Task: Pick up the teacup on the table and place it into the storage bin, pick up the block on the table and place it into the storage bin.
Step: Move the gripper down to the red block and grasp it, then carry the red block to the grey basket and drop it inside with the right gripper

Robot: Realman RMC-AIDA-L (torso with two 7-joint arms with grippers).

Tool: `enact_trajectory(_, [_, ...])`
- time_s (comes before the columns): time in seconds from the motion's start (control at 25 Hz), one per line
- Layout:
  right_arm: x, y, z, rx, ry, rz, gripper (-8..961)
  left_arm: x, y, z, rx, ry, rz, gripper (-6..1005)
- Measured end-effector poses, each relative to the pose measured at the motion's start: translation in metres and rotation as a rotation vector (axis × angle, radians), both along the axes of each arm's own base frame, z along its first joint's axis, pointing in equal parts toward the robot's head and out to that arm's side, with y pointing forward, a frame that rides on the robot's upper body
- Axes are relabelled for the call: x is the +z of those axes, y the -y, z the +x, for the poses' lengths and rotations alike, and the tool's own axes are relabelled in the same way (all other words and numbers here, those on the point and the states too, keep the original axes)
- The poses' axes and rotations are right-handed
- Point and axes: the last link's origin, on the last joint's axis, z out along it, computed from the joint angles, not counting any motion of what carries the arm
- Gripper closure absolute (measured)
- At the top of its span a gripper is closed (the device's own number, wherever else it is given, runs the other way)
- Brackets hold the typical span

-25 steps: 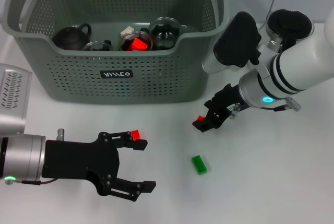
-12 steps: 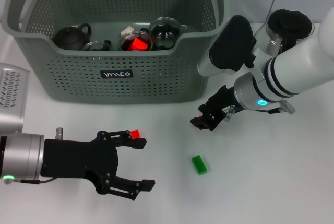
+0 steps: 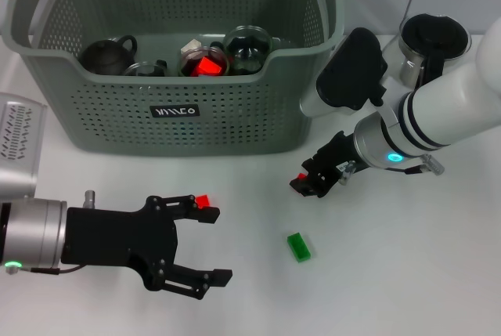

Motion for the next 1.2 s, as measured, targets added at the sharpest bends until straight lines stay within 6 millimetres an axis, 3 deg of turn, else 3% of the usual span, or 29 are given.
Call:
enact_trajectory(0.32, [-0.004, 0.004, 0.000, -0.006, -0.002, -0.021, 567, 0.001, -0.002, 0.001, -0.005, -0.003, 0.000, 62])
enact_trajectory(0.52, [0.000, 0.004, -0.008, 0.002, -0.048, -0.019, 731, 0.001, -0.002, 0.001, -0.005, -0.005, 0.001, 62])
enact_trajectory(0.6, [0.005, 0.005, -0.013, 0.013, -0.069, -0.021, 737, 0.001, -0.002, 0.001, -0.005, -0.005, 0.001, 62])
enact_trajectory(1.0, [0.056, 0.026, -0.070, 0.049, -0.204, -0.148, 749, 0.004, 0.005, -0.013, 0.062, -0.003, 0.037, 62])
enact_trajectory(1.2, [0.087, 0.032, -0.121, 0.117, -0.360, -0.195, 749, 0.003, 0.007, -0.015, 0.074, 0.003, 0.040, 62])
